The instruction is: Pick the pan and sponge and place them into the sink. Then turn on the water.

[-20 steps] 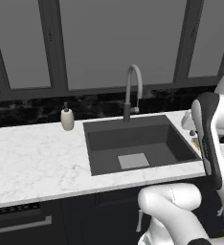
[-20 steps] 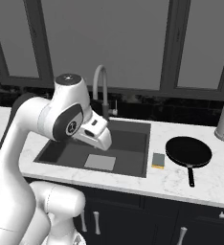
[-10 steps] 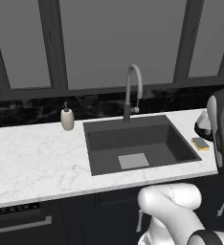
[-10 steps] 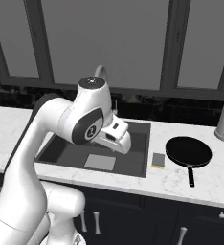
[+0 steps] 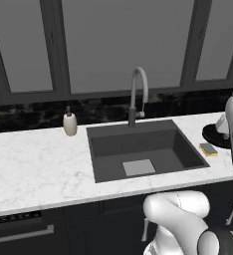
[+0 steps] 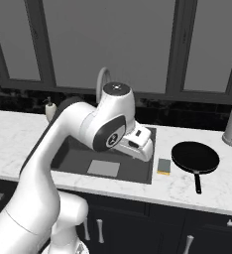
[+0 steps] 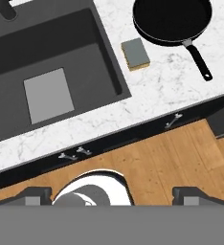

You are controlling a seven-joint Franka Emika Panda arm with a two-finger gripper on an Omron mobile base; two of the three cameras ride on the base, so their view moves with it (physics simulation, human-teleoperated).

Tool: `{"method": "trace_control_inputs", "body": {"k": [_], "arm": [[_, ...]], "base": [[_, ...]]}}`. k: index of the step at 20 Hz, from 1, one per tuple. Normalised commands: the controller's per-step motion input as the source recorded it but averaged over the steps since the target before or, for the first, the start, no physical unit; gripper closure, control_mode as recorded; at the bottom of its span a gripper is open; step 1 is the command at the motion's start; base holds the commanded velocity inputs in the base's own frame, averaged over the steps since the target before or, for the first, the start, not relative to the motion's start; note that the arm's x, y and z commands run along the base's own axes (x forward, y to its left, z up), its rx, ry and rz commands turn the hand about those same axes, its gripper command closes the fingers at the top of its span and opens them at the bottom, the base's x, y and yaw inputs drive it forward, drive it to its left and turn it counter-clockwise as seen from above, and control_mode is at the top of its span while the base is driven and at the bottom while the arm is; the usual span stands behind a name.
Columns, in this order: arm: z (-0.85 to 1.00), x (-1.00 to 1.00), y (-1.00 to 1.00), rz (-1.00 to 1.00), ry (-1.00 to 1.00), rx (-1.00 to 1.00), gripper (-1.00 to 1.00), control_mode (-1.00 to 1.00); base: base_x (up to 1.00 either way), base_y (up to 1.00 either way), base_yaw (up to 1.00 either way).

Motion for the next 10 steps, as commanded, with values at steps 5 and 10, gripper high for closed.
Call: {"method": "trace_control_inputs", "body": {"k": [5,10], "arm": [[-0.01,0.24,-0.47,0.0,0.0,0.0,-1.0,-1.0],[-0.04,0.24,-0.35,0.06,0.0,0.0,-1.0,-1.0]], "base": [[0.0,0.0,0.0],[0.0,0.0,0.0]]}}
